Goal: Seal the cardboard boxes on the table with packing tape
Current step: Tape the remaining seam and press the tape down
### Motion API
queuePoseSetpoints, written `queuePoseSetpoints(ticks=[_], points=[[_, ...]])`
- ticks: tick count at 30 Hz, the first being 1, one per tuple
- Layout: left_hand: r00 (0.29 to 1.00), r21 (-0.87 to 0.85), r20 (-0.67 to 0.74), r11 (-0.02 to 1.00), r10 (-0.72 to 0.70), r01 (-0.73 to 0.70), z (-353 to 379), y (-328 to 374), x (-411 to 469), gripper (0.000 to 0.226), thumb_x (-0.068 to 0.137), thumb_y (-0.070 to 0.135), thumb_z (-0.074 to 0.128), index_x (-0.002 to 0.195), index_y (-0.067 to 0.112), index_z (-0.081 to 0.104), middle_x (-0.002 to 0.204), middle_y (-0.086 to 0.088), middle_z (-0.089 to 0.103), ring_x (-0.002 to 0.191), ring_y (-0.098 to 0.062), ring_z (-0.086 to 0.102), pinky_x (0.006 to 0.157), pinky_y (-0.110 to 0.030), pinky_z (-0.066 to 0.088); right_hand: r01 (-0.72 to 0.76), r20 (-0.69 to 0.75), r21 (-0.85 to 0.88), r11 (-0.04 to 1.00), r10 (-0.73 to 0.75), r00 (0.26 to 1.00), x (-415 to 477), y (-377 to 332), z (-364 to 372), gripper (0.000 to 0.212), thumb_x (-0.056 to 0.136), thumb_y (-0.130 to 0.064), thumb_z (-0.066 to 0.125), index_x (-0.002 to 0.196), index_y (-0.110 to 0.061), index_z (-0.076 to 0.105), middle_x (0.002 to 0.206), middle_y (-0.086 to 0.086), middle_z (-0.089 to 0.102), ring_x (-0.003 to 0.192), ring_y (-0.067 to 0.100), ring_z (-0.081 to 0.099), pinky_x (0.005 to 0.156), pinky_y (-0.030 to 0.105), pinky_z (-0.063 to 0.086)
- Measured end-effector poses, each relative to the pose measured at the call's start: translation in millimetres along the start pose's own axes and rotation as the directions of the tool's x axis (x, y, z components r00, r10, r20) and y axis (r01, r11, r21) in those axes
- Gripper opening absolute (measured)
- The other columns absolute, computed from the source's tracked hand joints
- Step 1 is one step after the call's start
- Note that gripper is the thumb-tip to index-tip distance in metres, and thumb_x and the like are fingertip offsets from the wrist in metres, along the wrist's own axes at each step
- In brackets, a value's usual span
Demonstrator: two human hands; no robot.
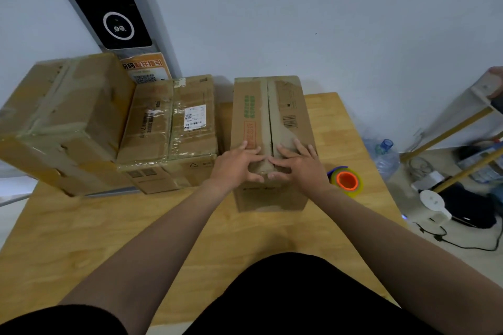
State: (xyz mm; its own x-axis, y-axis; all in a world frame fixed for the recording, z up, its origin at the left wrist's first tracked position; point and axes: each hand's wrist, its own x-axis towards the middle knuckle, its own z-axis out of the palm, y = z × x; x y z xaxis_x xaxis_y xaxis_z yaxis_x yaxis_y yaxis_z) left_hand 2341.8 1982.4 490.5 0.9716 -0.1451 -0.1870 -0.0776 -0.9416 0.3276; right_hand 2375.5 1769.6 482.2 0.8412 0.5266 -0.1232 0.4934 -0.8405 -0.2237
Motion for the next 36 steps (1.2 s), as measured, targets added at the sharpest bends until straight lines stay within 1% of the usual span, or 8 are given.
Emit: queuePoseSetpoints(ticks=[7, 17, 21, 24, 27, 30, 32, 36], points=[[0.993, -0.323, 0.074, 0.944, 0.090, -0.062, -11.6, -41.2, -10.2, 0.079, 0.071, 0.014, 0.091, 0.141, 0.030, 0.058, 0.155, 0.017, 0.044, 0.149, 0.004, 0.024, 0.127, -0.046, 0.022, 0.026, -0.003, -0.047, 0.999, -0.026, 1.000, 2.1, 5.5, 3.9, 0.074, 0.084, -0.053, 0.071, 0.149, -0.055, 0.033, 0.165, -0.019, 0.021, 0.156, 0.025, 0.001, 0.125, 0.050, 0.000], [0.934, -0.155, 0.271, 0.968, 0.233, -0.196, -29.1, -53.9, -11.1, 0.085, 0.087, 0.006, 0.077, 0.156, 0.037, 0.037, 0.163, 0.026, 0.019, 0.152, 0.006, 0.005, 0.127, -0.039, 0.022, 0.042, -0.018, -0.041, 0.998, -0.043, 0.999, 0.5, 7.4, 3.9, 0.077, 0.084, -0.050, 0.073, 0.150, -0.054, 0.032, 0.165, -0.017, 0.020, 0.156, 0.026, 0.001, 0.125, 0.051, 0.000], [0.972, -0.109, 0.154, 0.981, 0.178, -0.162, -33.0, -32.1, -15.2, 0.070, 0.087, 0.020, 0.080, 0.150, 0.030, 0.049, 0.163, 0.014, 0.034, 0.153, -0.004, 0.020, 0.126, -0.040, 0.021, 0.051, -0.012, -0.022, 0.998, -0.051, 0.999, 0.1, 7.5, 3.6, 0.076, 0.083, -0.057, 0.071, 0.149, -0.053, 0.034, 0.165, -0.017, 0.020, 0.156, 0.025, 0.000, 0.125, 0.052, -0.002], [0.992, -0.015, 0.020, 0.992, 0.127, -0.127, -24.7, -11.7, -16.6, 0.057, 0.086, 0.038, 0.080, 0.139, 0.032, 0.061, 0.156, 0.012, 0.046, 0.149, -0.011, 0.033, 0.123, -0.044, 0.026, 0.007, -0.014, 0.093, 0.996, -0.006, 1.000, 1.9, 1.3, -1.3, 0.070, 0.077, -0.069, 0.069, 0.142, -0.053, 0.048, 0.162, -0.016, 0.028, 0.155, 0.025, 0.005, 0.124, 0.055, 0.000], [0.992, 0.005, -0.073, 0.995, 0.099, -0.099, -10.7, -1.7, -15.9, 0.050, 0.085, 0.041, 0.080, 0.132, 0.026, 0.068, 0.150, 0.007, 0.055, 0.146, -0.014, 0.041, 0.123, -0.049, 0.027, 0.137, -0.101, 0.088, 0.987, -0.128, 0.987, 8.8, -14.7, -9.4, 0.040, 0.085, -0.057, 0.067, 0.122, -0.045, 0.068, 0.151, -0.009, 0.050, 0.144, 0.026, 0.036, 0.119, 0.051, 0.025], [0.986, -0.011, -0.139, 0.995, 0.096, -0.099, 0.7, -4.2, -18.4, 0.046, 0.085, 0.042, 0.079, 0.128, 0.027, 0.071, 0.143, 0.002, 0.062, 0.142, -0.013, 0.047, 0.125, -0.048, 0.021, 0.372, -0.227, 0.046, 0.927, -0.353, 0.908, 13.5, -24.4, -1.0, 0.025, 0.086, -0.045, 0.066, 0.099, -0.029, 0.080, 0.125, -0.003, 0.071, 0.113, 0.029, 0.065, 0.101, 0.046, 0.050], [0.980, -0.081, -0.178, 0.992, 0.086, -0.101, 7.8, -10.6, -21.9, 0.046, 0.086, 0.039, 0.078, 0.129, 0.027, 0.070, 0.140, 0.008, 0.062, 0.142, -0.008, 0.045, 0.125, -0.051, 0.020, 0.390, -0.243, 0.064, 0.919, -0.364, 0.899, 14.8, -17.1, 9.1, 0.024, 0.083, -0.042, 0.073, 0.100, -0.027, 0.081, 0.124, -0.004, 0.072, 0.112, 0.029, 0.067, 0.095, 0.047, 0.056], [0.979, -0.147, -0.186, 0.983, 0.085, -0.113, 12.3, -21.2, -23.3, 0.045, 0.086, 0.037, 0.079, 0.129, 0.028, 0.068, 0.139, 0.018, 0.059, 0.140, 0.002, 0.042, 0.123, -0.054, 0.025, 0.446, -0.276, 0.036, 0.894, -0.420, 0.865, 13.9, 24.2, 16.8, 0.041, 0.084, -0.053, 0.062, 0.110, -0.026, 0.078, 0.128, -0.005, 0.069, 0.119, 0.025, 0.065, 0.096, 0.046, 0.055]])
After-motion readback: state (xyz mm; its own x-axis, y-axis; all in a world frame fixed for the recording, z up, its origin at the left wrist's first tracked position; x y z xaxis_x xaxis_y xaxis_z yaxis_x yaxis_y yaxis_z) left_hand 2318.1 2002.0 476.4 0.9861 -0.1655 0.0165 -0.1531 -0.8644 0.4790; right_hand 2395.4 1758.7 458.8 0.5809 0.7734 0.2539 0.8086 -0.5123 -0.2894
